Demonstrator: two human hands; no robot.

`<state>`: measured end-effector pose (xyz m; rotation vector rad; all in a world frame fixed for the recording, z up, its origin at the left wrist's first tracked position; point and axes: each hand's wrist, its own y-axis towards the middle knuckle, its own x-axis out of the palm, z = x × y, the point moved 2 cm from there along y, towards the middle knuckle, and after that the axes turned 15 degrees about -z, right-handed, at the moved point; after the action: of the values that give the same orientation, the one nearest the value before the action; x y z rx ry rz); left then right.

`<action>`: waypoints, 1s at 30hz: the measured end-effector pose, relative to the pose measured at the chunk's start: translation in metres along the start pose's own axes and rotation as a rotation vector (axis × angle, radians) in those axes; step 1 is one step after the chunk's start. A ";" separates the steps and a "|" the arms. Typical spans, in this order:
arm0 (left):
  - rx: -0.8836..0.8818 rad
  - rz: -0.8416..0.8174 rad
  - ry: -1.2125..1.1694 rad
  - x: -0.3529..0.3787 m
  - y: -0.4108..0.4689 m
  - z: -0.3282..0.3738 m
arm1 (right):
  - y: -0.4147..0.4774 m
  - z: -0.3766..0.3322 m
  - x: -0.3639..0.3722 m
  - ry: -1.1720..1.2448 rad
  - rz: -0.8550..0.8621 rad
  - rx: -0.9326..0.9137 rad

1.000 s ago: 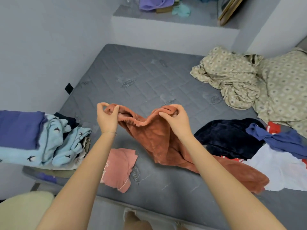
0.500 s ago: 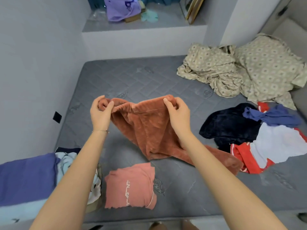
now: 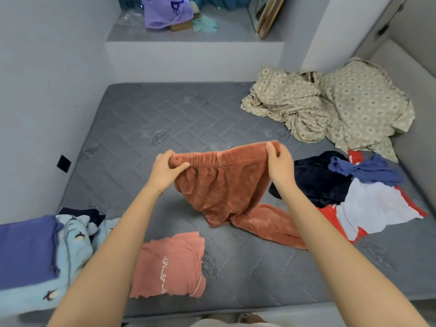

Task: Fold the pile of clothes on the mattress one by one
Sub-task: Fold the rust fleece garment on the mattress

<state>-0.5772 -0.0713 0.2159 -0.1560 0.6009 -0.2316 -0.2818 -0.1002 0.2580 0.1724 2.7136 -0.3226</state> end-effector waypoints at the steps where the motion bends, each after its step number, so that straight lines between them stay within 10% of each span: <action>1: -0.011 -0.025 -0.030 0.002 0.000 0.001 | 0.001 0.001 -0.003 -0.030 -0.028 -0.002; 13: -0.176 -0.129 -0.360 0.014 -0.003 -0.016 | 0.011 0.042 -0.004 -0.083 -0.799 0.430; 30: -0.009 -0.197 -0.424 -0.005 0.002 -0.033 | 0.014 0.049 0.014 0.204 -0.885 0.546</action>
<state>-0.5995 -0.0706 0.1911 -0.2657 0.1642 -0.3741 -0.2733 -0.0978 0.2057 -0.9132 2.6578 -1.3427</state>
